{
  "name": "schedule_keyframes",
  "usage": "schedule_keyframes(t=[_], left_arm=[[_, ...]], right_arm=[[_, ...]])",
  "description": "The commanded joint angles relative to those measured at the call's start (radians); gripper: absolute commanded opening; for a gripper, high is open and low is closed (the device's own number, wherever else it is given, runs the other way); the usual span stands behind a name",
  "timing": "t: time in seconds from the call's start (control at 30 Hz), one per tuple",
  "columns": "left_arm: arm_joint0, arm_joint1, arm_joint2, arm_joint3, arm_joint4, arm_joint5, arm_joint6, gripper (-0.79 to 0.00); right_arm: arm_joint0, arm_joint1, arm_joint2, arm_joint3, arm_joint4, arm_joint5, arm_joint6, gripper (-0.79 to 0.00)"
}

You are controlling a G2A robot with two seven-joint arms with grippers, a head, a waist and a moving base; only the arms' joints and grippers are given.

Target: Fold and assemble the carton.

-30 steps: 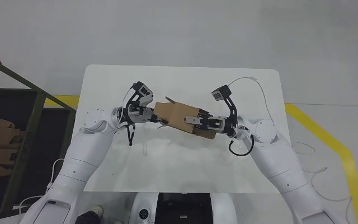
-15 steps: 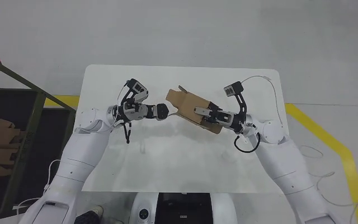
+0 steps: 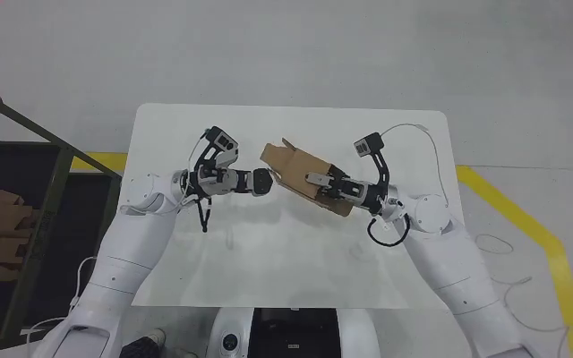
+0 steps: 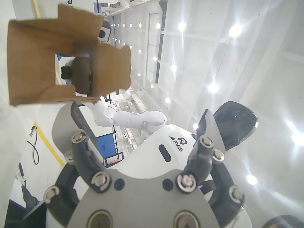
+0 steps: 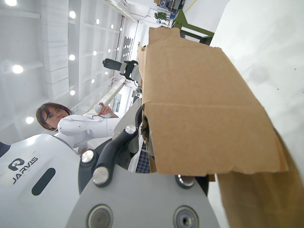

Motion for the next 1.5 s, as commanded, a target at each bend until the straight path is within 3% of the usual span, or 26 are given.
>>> schedule_keyframes(t=[0.0, 0.43, 0.97, 1.47], left_arm=[[-0.003, 0.0, -0.004, 0.002, 0.002, -0.001, -0.001, 0.0], [-0.006, -0.002, 0.003, 0.002, 0.011, 0.012, -0.01, 0.0], [-0.015, -0.007, 0.024, -0.003, 0.026, 0.023, -0.015, 0.0], [-0.046, 0.003, -0.077, 0.017, 0.047, -0.045, 0.052, 0.0]], right_arm=[[0.003, 0.0, -0.004, 0.001, -0.003, 0.004, 0.011, -0.785], [0.034, -0.005, -0.037, 0.006, 0.033, 0.008, 0.11, -0.785], [0.047, -0.01, -0.049, 0.035, 0.049, -0.006, 0.11, -0.785], [0.042, -0.006, -0.051, 0.042, 0.111, 0.026, 0.214, -0.785]])
